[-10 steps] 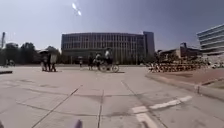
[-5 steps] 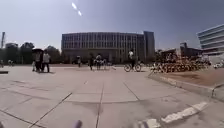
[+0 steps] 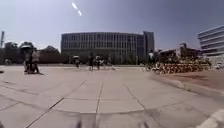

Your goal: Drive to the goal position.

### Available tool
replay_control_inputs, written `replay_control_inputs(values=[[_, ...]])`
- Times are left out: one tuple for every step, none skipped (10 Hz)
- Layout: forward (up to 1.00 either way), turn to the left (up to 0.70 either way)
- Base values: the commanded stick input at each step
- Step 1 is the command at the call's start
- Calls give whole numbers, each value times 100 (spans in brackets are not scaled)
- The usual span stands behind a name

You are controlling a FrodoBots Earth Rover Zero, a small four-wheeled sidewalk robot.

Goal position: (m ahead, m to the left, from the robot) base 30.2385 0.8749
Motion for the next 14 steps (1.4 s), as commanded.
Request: replay_control_inputs(values=[[70,0],[70,0],[70,0],[70,0],[70,0],[70,0],[70,0],[70,0],[70,0],[70,0],[70,0],[70,0],[70,0],[70,0]])
